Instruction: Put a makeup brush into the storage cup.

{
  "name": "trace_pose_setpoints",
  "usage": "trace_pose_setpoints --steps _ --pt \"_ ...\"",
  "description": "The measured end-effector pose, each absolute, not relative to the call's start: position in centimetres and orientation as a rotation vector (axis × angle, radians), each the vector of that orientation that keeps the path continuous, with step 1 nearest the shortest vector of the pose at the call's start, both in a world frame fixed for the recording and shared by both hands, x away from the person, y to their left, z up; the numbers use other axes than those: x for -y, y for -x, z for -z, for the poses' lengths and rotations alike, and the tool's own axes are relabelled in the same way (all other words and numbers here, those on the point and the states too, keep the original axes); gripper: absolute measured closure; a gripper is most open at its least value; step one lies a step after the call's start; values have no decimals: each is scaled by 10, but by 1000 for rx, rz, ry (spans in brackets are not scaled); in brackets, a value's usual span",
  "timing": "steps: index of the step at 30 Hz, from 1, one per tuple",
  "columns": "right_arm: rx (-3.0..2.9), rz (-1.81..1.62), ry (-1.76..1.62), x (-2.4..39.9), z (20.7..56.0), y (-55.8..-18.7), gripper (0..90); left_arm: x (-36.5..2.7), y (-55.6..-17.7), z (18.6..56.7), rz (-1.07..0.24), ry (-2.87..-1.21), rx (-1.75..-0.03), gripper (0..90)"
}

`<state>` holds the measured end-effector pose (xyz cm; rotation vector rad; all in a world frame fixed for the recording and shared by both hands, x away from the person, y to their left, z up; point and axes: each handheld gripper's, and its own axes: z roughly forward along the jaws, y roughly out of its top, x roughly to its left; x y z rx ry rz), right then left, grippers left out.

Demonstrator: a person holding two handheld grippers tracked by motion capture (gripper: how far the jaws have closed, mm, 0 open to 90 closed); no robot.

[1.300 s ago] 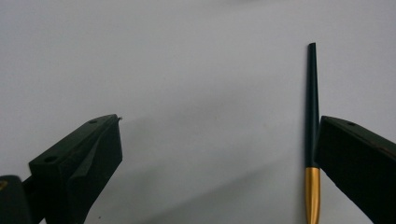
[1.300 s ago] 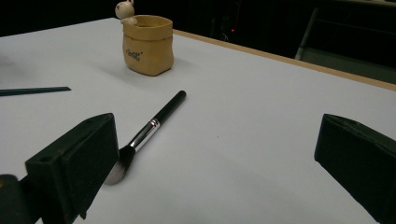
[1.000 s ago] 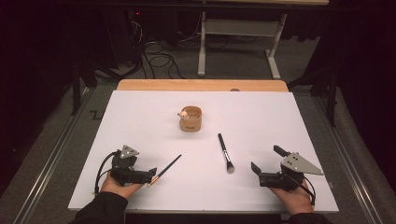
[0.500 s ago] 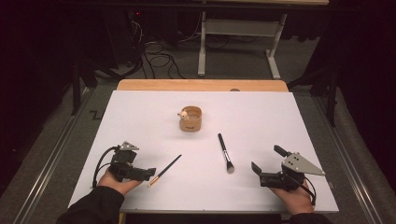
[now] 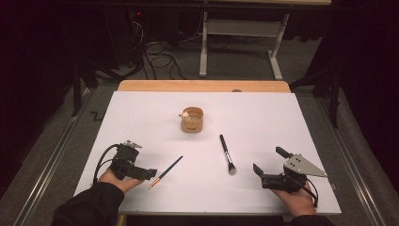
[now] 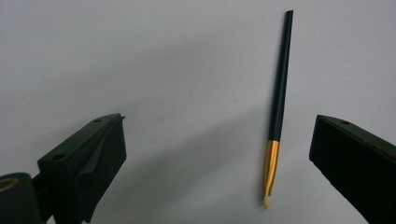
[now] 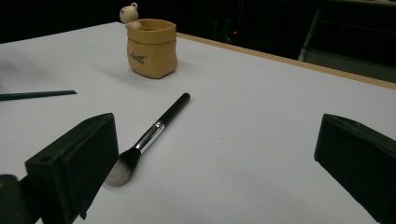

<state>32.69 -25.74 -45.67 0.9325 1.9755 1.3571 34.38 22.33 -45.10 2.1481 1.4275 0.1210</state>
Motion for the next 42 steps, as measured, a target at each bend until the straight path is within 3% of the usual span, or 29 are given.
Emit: trace_pose_setpoints --steps 15,42 --pt "-1977 -1365 -931 257 457 -328 4 -215 -346 446 -68 -2240 -1416 74" --pt "-1973 -1358 -933 258 456 -327 4 -188 -345 446 -17 -2390 -1315 219"
